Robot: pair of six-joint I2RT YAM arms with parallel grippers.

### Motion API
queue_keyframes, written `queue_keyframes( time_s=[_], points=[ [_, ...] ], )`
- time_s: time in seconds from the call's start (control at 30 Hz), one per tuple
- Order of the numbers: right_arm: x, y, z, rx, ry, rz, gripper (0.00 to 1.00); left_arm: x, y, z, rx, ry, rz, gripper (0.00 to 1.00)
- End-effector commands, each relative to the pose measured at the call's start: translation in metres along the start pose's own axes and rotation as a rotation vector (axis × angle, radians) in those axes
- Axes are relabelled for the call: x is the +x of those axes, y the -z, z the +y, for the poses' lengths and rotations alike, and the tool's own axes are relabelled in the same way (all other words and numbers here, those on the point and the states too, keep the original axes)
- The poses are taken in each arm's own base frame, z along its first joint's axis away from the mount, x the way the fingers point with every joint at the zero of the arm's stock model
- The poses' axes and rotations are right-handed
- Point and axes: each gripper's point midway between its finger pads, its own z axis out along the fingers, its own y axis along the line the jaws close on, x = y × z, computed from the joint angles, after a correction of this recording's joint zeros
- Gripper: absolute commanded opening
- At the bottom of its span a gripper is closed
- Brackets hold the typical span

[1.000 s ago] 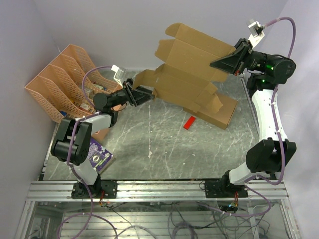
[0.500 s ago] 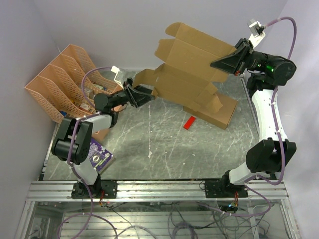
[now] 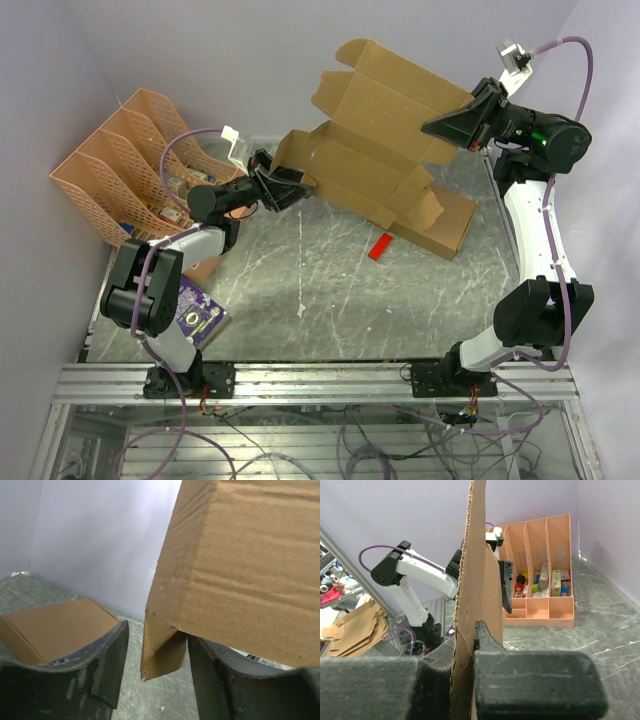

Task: Fold the paper box

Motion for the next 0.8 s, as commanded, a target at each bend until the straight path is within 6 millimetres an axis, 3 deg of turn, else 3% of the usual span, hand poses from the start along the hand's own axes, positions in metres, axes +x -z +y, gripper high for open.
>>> queue_keyframes(
  time_s=[0.0, 0.07, 0.17, 0.4, 0.5, 0.57, 0.63, 0.77],
  points=[
    [-0.002, -0.001, 0.006, -0.004, 0.018, -0.006, 0.0, -0.037, -0.006, -0.051, 0.156, -0.236, -0.112, 0.57],
    [-0.002, -0.001, 0.006, -0.004, 0.02, -0.005, 0.0, -0.036, -0.005, -0.051, 0.156, -0.22, -0.108, 0.45],
    [-0.002, -0.001, 0.007, -0.003, 0.022, -0.004, 0.0, -0.033, -0.005, -0.047, 0.152, -0.187, -0.101, 0.34],
    [-0.002, -0.001, 0.006, 0.001, 0.025, -0.002, 0.0, -0.03, -0.006, -0.046, 0.153, -0.156, -0.091, 0.33],
    [-0.002, -0.001, 0.004, 0.002, 0.023, -0.003, 0.0, -0.03, -0.005, -0.046, 0.15, -0.158, -0.096, 0.14],
    [-0.001, 0.0, 0.003, 0.003, 0.022, -0.003, 0.0, -0.029, -0.004, -0.046, 0.148, -0.159, -0.093, 0.09],
    [0.0, 0.0, 0.001, 0.005, 0.019, -0.001, 0.0, -0.027, -0.003, -0.045, 0.147, -0.154, -0.086, 0.12],
    [0.001, 0.005, -0.003, 0.023, 0.032, 0.008, 0.0, -0.027, 0.014, -0.035, 0.083, -0.137, -0.1, 0.57]
  ],
)
